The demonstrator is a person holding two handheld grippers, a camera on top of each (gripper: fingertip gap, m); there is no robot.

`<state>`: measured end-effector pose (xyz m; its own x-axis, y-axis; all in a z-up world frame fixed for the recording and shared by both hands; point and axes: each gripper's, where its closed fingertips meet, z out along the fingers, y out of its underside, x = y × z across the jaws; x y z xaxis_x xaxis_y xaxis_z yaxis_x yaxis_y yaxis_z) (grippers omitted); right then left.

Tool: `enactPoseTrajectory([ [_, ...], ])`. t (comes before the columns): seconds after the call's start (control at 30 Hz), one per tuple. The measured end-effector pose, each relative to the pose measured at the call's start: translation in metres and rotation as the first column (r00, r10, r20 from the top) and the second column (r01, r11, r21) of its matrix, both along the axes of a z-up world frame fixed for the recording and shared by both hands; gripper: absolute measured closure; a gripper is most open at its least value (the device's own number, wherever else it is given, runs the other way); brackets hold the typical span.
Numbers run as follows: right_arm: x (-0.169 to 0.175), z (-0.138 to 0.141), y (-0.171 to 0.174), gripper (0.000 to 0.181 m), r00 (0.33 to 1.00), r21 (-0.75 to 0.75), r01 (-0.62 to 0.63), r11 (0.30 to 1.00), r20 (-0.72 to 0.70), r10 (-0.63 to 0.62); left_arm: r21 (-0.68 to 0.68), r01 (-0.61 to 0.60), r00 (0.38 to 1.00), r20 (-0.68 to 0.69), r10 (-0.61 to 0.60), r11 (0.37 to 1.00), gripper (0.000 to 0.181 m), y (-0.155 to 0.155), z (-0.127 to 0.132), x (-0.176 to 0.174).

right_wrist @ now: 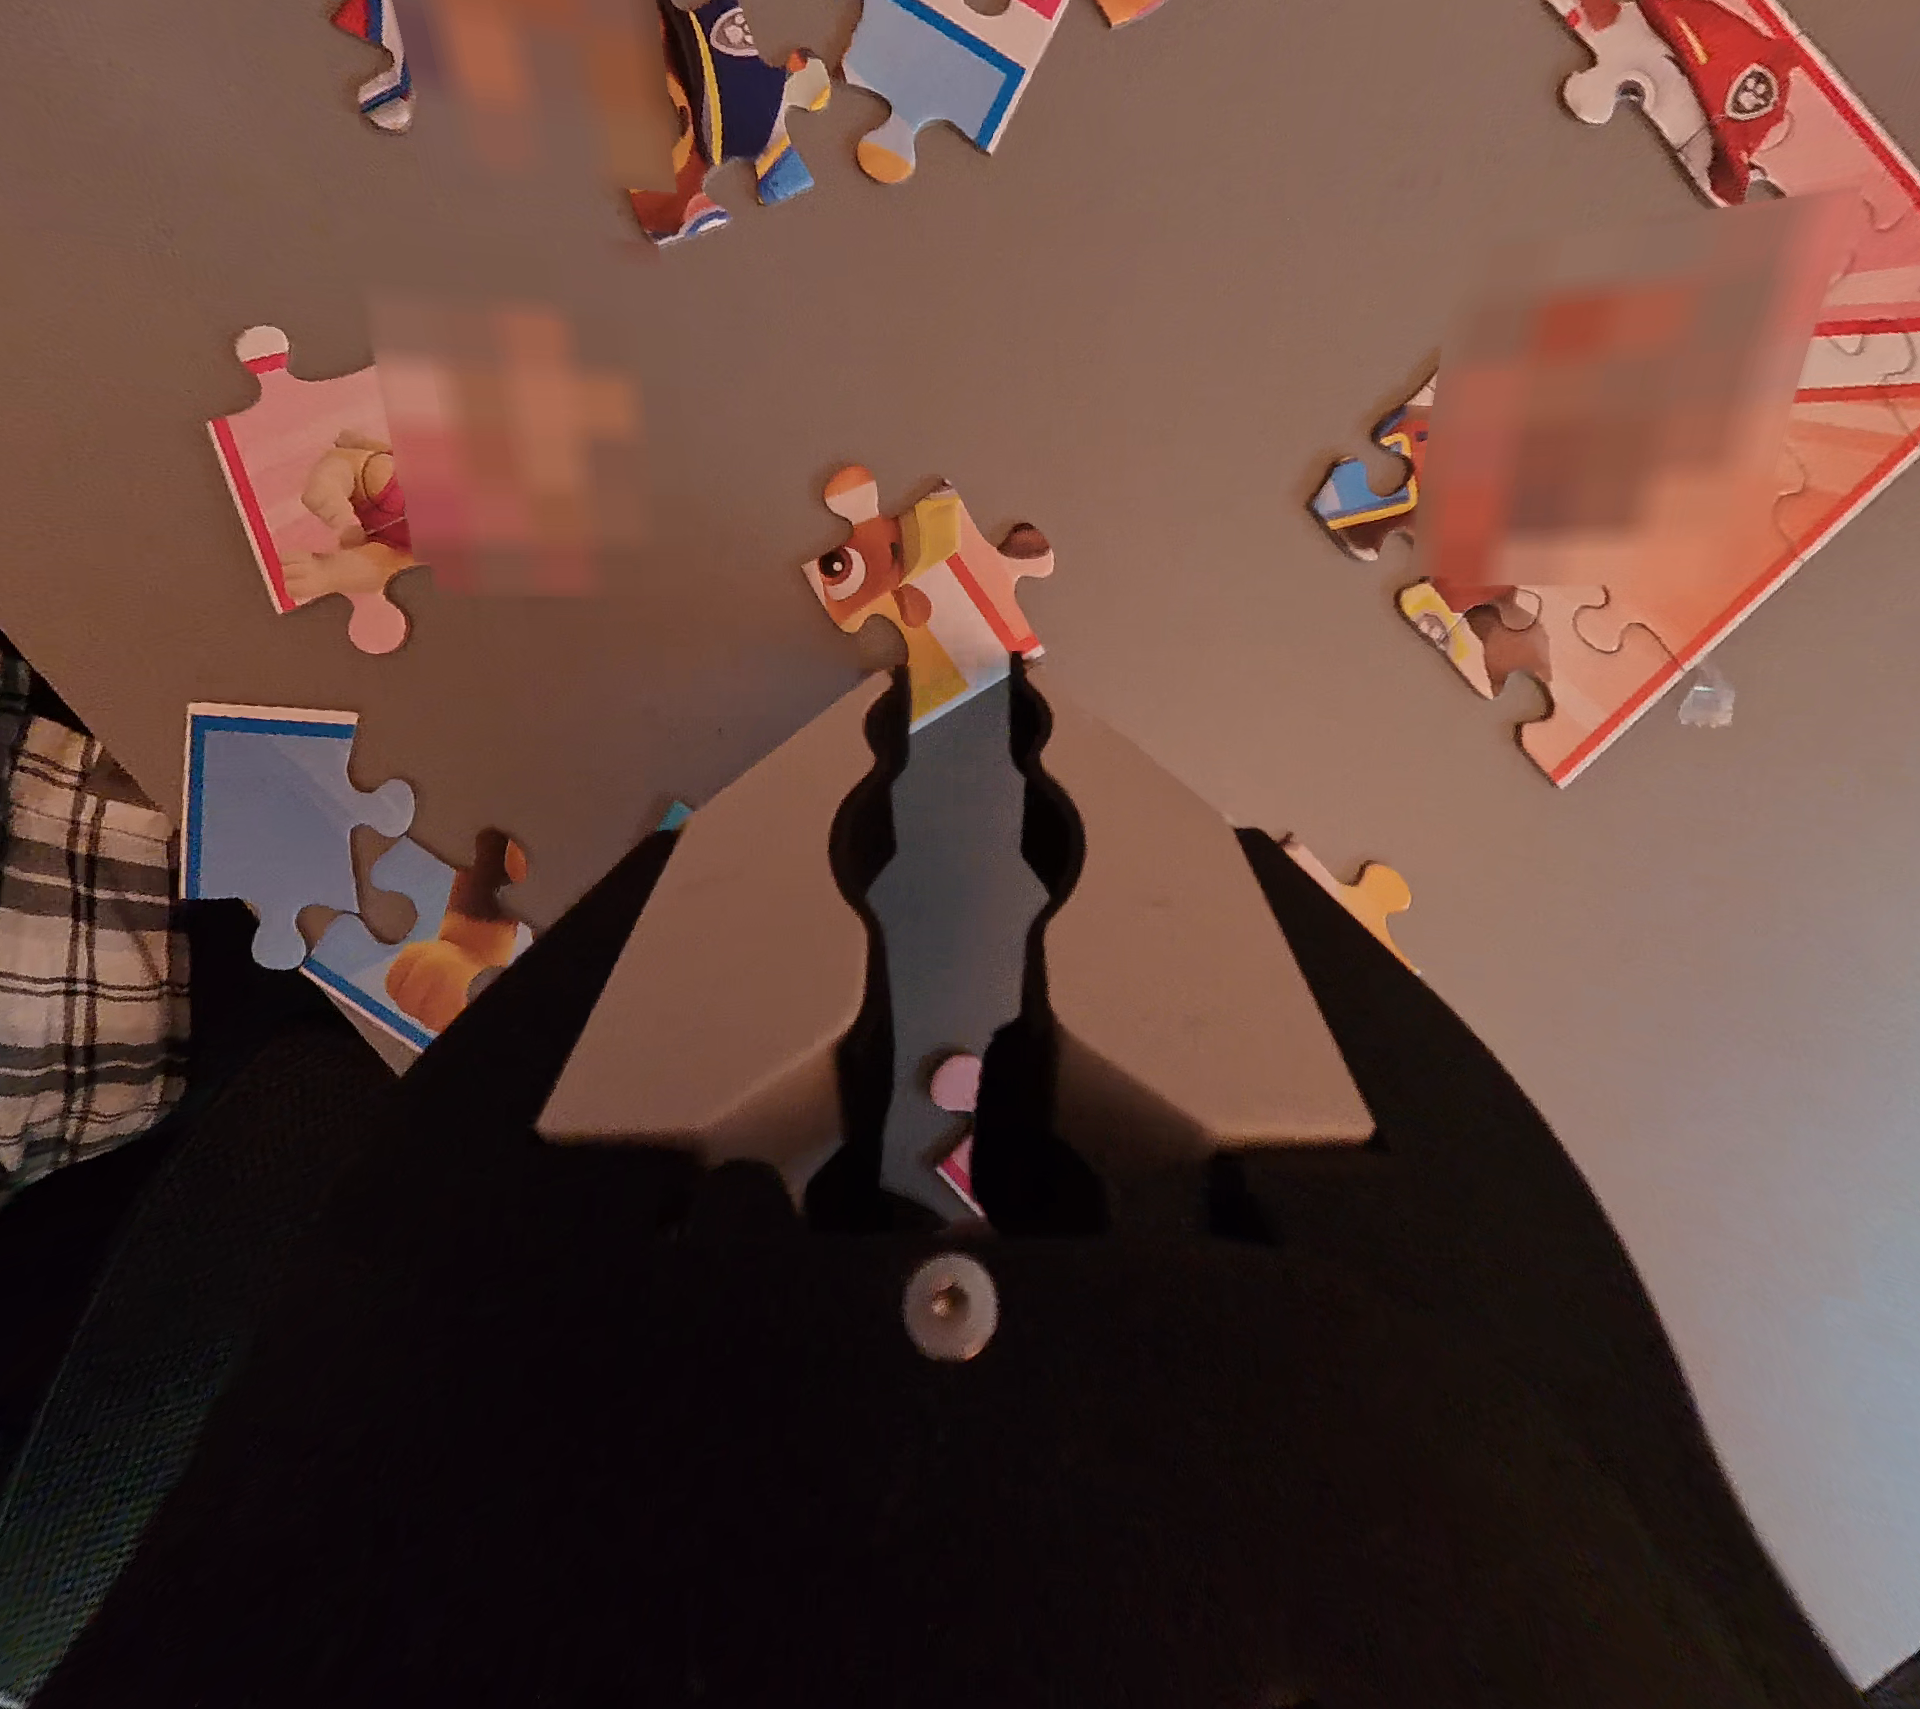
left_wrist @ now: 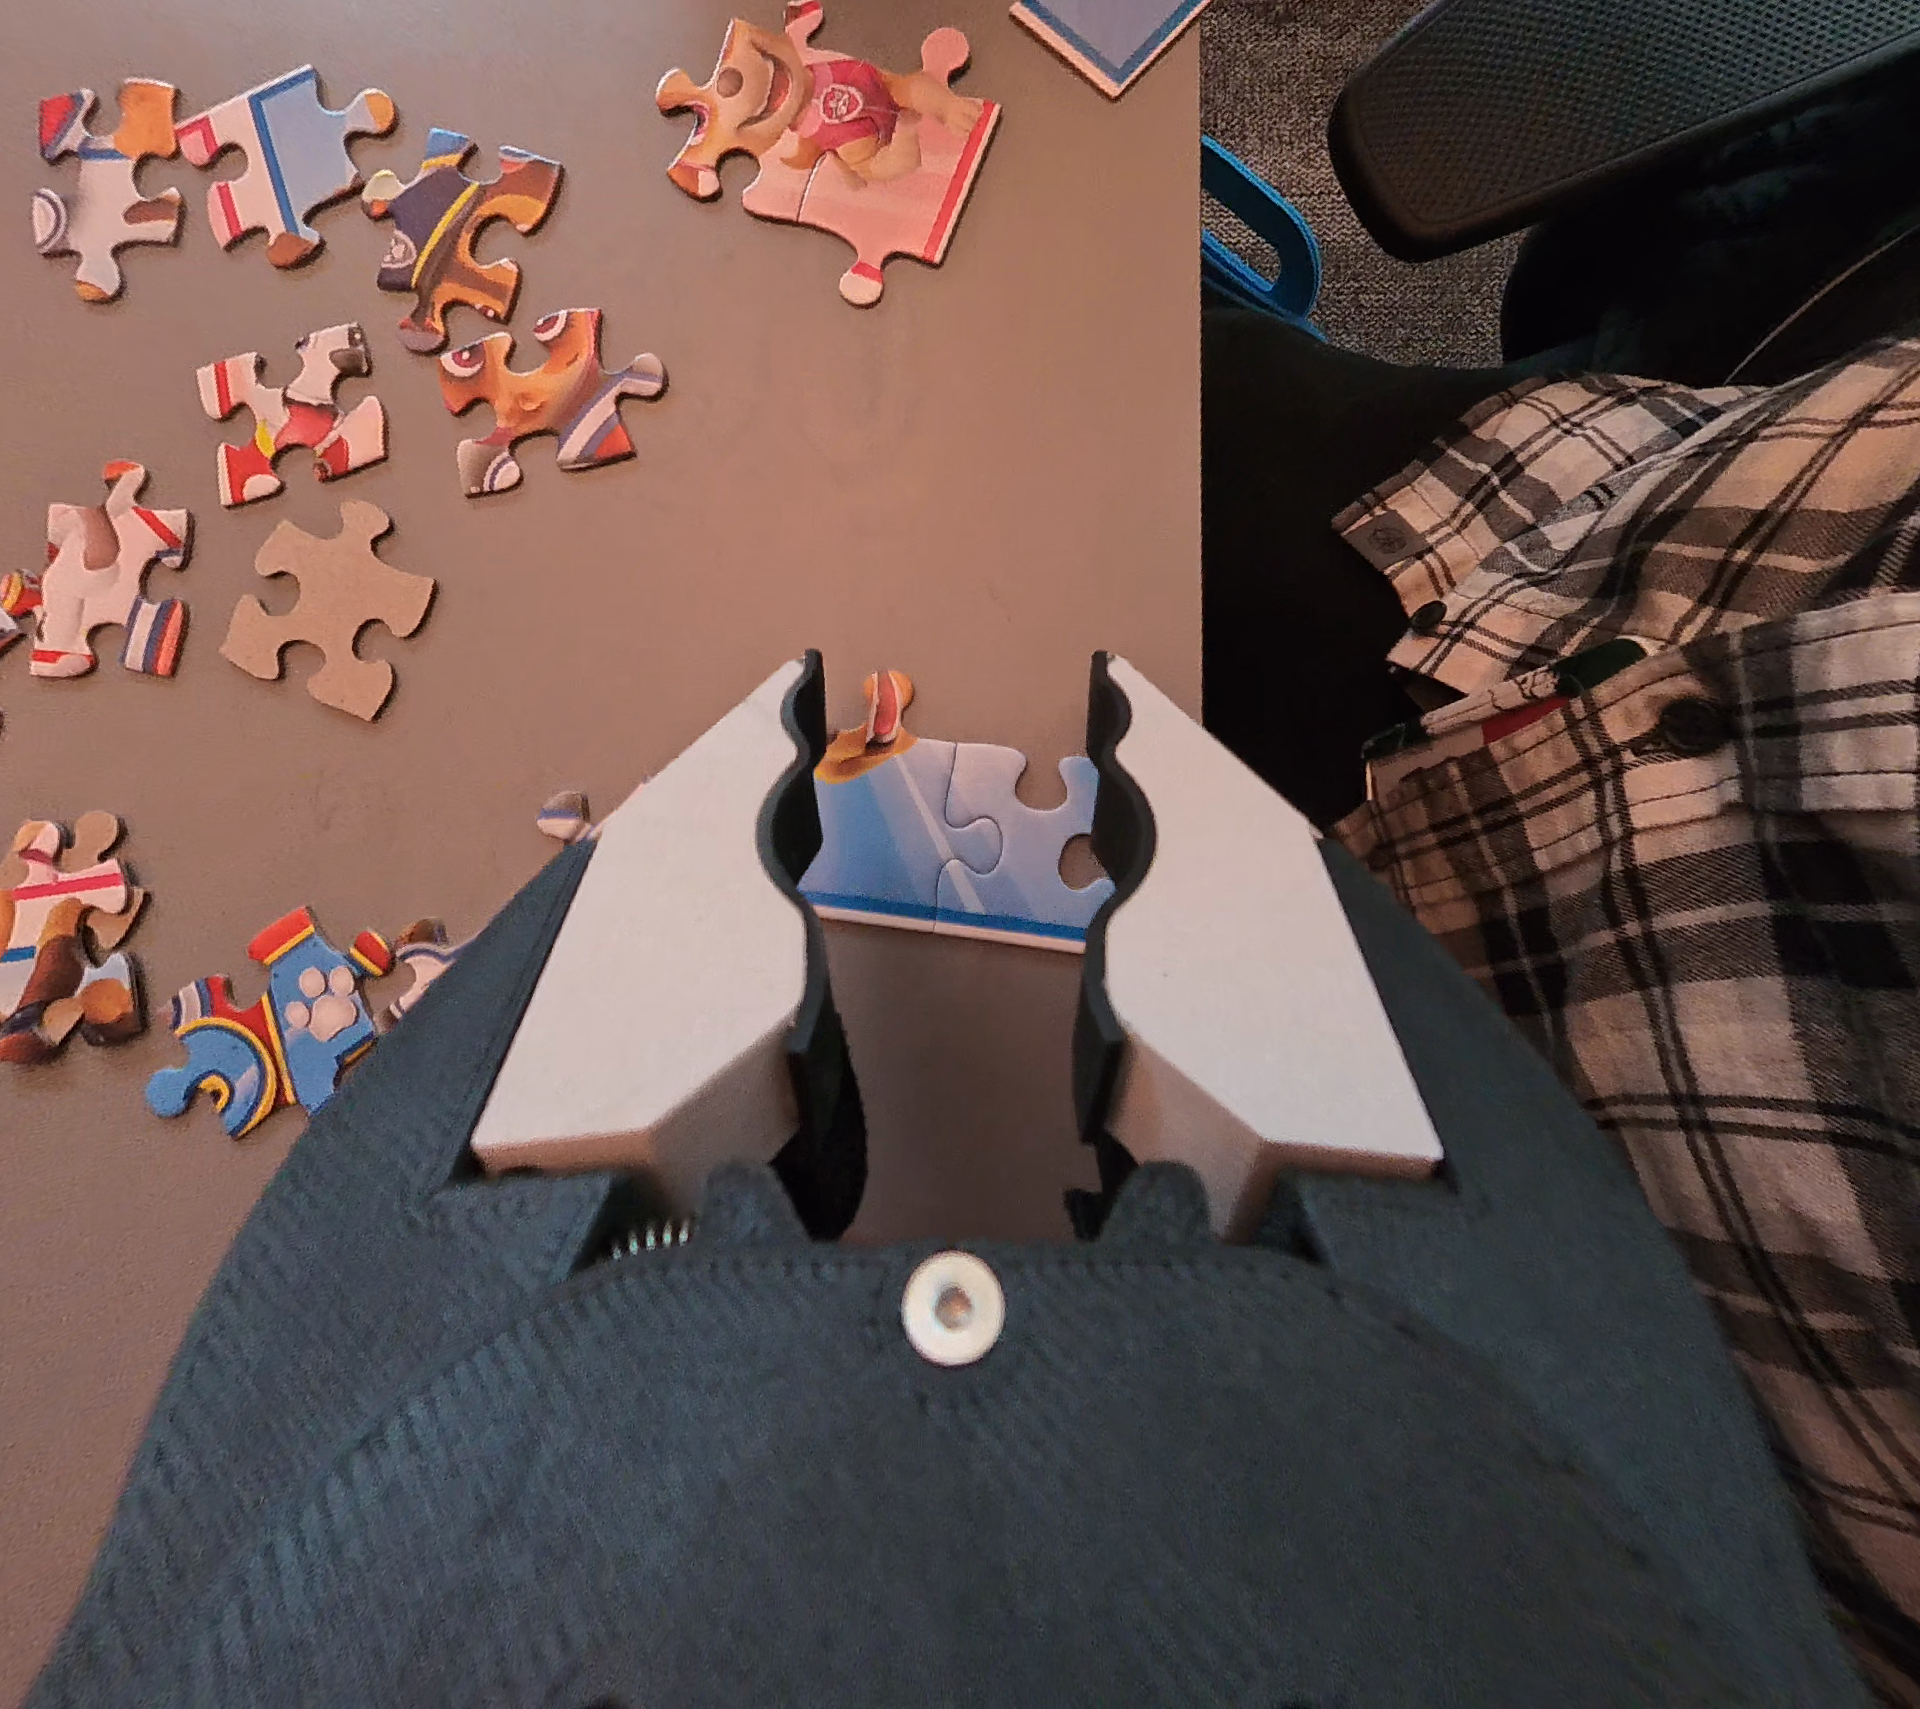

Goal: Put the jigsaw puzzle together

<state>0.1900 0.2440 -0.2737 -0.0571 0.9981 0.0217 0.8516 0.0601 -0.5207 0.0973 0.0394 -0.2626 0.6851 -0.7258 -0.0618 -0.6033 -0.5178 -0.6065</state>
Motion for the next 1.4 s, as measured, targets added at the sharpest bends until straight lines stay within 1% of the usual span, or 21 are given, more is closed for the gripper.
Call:
enactPoseTrajectory([
  [0.07,0.000,-0.001,-0.002,0.150,1.000,-0.005,-0.003,1.000,-0.001,0.003,-0.001,0.003,1.000,0.001,-0.003,1.000,0.131,0.001,0.000,0.002],
  [0.1,0.000,-0.003,-0.002,0.149,1.000,-0.005,-0.003,1.000,0.008,0.003,0.000,0.004,1.000,0.001,-0.004,1.000,0.131,0.003,0.000,0.002],
  [0.2,-0.001,-0.004,-0.005,0.158,1.000,-0.031,-0.004,1.000,0.003,0.004,0.012,0.007,1.000,0.002,-0.007,1.000,0.131,0.009,0.003,0.005],
  [0.27,-0.001,-0.004,-0.006,0.160,1.000,-0.032,-0.004,0.999,0.001,0.004,0.034,0.003,1.000,0.008,-0.003,0.999,0.131,0.019,0.009,0.008],
  [0.33,-0.002,-0.004,-0.009,0.165,1.000,-0.024,-0.010,1.000,-0.007,0.010,0.060,-0.002,1.000,0.019,0.001,0.998,0.131,0.034,0.018,0.014],
  [0.43,-0.001,-0.004,-0.011,0.167,1.000,-0.015,-0.003,1.000,-0.021,0.003,0.074,-0.010,0.999,0.052,0.006,0.997,0.133,0.064,0.031,0.026],
  [0.47,-0.001,-0.004,-0.012,0.168,1.000,-0.012,-0.006,1.000,-0.024,0.005,0.067,-0.004,0.998,0.064,0.000,0.998,0.134,0.074,0.033,0.032],
  [0.5,-0.002,-0.004,-0.013,0.168,1.000,-0.012,-0.006,1.000,-0.024,0.006,0.065,-0.003,0.999,0.046,0.000,0.998,0.134,0.085,0.033,0.035],
  [0.57,-0.001,-0.003,-0.011,0.164,1.000,-0.007,0.009,1.000,-0.021,-0.009,0.060,0.003,0.999,-0.043,-0.001,0.998,0.136,0.111,0.026,0.034],
  [0.6,-0.001,-0.004,-0.011,0.161,1.000,-0.009,0.017,1.000,-0.021,-0.017,0.031,0.003,0.999,-0.054,-0.002,1.000,0.136,0.121,0.022,0.037],
  [0.67,-0.002,-0.004,-0.013,0.165,0.999,-0.016,0.022,1.000,-0.032,-0.023,-0.008,0.003,0.999,-0.043,-0.003,1.000,0.138,0.141,0.015,0.046],
  [0.73,-0.003,-0.004,-0.013,0.168,0.998,-0.028,0.039,0.999,-0.046,-0.040,-0.099,-0.007,0.999,-0.051,0.002,0.995,0.138,0.153,-0.004,0.051],
  [0.8,-0.002,-0.004,-0.013,0.168,0.997,-0.036,0.051,0.998,-0.062,-0.053,-0.140,-0.010,0.999,-0.037,0.005,0.990,0.139,0.162,-0.016,0.058],
  [0.83,-0.002,-0.004,-0.013,0.168,0.996,-0.039,0.056,0.998,-0.071,-0.059,-0.139,-0.003,1.000,-0.013,0.001,0.990,0.146,0.166,-0.015,0.063],
  [0.9,-0.002,-0.004,-0.014,0.169,0.994,-0.043,0.060,0.997,-0.087,-0.063,-0.151,0.001,1.000,-0.001,-0.001,0.989,0.144,0.170,-0.014,0.070],
  [1.07,-0.002,-0.004,-0.013,0.169,0.990,-0.059,0.059,0.997,-0.121,-0.065,-0.096,-0.010,0.998,-0.055,0.005,0.995,0.161,0.178,-0.016,0.070],
  [1.17,-0.002,-0.003,-0.012,0.169,0.989,-0.069,0.058,0.996,-0.134,-0.067,-0.071,-0.002,0.999,-0.050,-0.001,0.997,0.162,0.177,-0.015,0.071],
  [1.4,0.000,-0.003,-0.012,0.169,0.985,-0.059,0.064,0.996,-0.158,-0.072,0.006,0.031,0.996,-0.088,-0.031,0.999,0.163,0.178,-0.015,0.074],
])
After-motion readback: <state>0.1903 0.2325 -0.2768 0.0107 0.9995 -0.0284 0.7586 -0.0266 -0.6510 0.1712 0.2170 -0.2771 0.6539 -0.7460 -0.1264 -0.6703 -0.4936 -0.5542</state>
